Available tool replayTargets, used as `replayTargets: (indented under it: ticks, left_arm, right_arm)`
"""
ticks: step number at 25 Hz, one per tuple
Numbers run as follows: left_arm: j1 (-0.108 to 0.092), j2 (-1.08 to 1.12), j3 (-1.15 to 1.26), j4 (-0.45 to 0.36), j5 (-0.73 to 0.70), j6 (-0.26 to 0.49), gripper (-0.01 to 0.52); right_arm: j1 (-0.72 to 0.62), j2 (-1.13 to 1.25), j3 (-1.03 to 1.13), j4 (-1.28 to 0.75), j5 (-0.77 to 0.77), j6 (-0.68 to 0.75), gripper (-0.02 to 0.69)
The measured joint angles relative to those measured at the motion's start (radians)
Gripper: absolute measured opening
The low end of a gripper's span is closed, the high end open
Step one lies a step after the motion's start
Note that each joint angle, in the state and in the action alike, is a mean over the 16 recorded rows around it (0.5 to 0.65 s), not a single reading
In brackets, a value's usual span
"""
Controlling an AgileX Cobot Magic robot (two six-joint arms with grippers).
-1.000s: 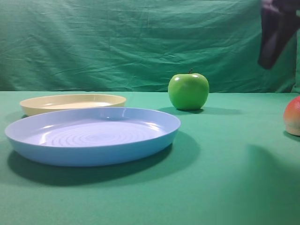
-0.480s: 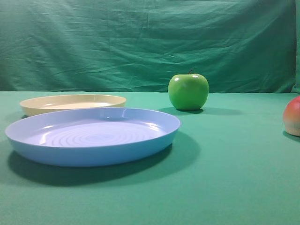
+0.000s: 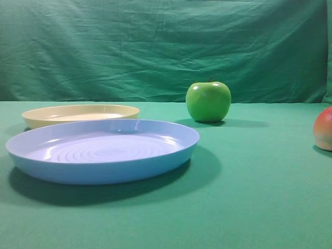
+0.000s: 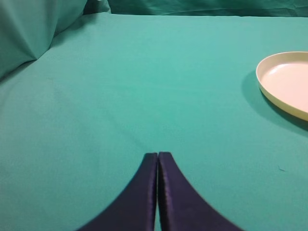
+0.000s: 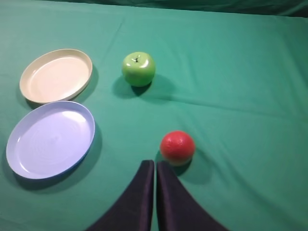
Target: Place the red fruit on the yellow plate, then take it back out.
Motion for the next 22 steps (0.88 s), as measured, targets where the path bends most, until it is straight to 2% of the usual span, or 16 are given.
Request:
replayTargets:
  ticks: [4, 9, 22]
  left_arm:
    - [0.000, 0.000, 0.000, 0.000, 0.000, 0.000, 0.000]
    - [0.000, 0.000, 0.000, 0.000, 0.000, 0.001, 0.000]
    - [0.000, 0.000, 0.000, 0.000, 0.000, 0.002, 0.000]
  right_arm:
    - [-0.003, -0.107, 0.057, -0.053, 0.017, 0.059, 0.000]
    - [-0.030, -0.250, 0.184, -0.115, -0.068, 0.110, 0.000]
    - [-0.171, -0.492, 0.678, -0.192, -0.556, 0.150, 0.000]
